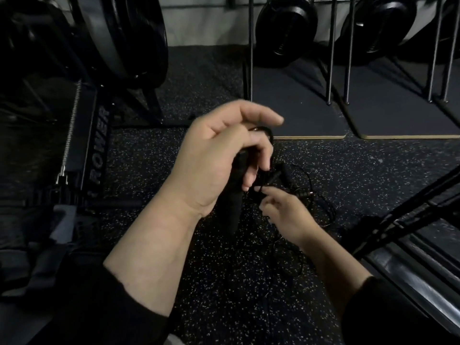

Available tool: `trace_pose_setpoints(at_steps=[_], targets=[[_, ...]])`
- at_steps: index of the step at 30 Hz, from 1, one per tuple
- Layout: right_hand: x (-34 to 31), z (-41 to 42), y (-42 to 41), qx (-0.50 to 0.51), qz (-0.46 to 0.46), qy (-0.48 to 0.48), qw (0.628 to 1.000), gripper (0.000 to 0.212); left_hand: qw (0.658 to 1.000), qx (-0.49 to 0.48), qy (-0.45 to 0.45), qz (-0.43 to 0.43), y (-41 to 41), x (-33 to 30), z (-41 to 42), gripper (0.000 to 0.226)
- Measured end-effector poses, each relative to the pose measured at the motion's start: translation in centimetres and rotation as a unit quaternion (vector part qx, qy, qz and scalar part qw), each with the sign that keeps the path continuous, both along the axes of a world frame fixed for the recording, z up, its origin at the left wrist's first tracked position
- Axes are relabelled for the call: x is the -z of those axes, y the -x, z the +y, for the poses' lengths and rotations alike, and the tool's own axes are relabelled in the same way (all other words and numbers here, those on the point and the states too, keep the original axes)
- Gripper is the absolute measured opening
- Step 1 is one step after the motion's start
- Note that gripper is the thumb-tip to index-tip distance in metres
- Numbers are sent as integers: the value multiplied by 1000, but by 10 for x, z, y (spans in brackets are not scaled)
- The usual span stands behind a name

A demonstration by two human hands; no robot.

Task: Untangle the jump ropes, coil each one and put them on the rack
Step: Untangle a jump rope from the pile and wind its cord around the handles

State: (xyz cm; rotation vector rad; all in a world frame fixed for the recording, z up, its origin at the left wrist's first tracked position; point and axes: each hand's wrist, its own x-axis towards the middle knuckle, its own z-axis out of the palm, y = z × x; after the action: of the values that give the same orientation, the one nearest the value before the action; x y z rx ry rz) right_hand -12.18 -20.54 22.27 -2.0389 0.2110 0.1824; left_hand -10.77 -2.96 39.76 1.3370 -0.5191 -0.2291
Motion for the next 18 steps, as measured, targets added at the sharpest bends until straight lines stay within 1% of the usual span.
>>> trace_pose_setpoints(at_steps=[1,3,5,6,8,9,10,11,13,15,17,18], targets=[[4,2,-1,-10,8,8,1000,31,1000,-3,14,-6,-2,-2,2,32],[8,1,-2,25,12,15,1000,10,999,-3,27,-17,-6,-5,5,32],[-2,-6,-9,109,-31,8,994,18,999,-24,0,-26,-13,-3,9,30],[-13,-10,-13,147,-65,12,987,21,998,-54,-37,-26,-19,3,10,29],[-43,-18,-20,183,-135,33,973,20,979,-130,-158,-3,-33,23,11,29],[-57,-21,-21,187,-165,51,967,18,963,-152,-220,26,-38,35,12,32],[-69,-22,-21,187,-187,64,962,19,949,-155,-266,62,-41,47,13,33],[-79,-22,-19,186,-205,60,959,22,942,-142,-288,97,-42,58,13,33],[-95,-20,-12,172,-232,5,957,23,939,-104,-298,139,-38,78,12,35],[-106,-14,-3,155,-252,-22,955,22,937,-77,-315,129,-35,94,6,39],[-115,-8,7,135,-264,-25,955,23,932,-76,-338,110,-34,103,-3,45],[-119,-5,12,124,-271,-28,954,22,937,-74,-323,109,-35,106,-8,47]])
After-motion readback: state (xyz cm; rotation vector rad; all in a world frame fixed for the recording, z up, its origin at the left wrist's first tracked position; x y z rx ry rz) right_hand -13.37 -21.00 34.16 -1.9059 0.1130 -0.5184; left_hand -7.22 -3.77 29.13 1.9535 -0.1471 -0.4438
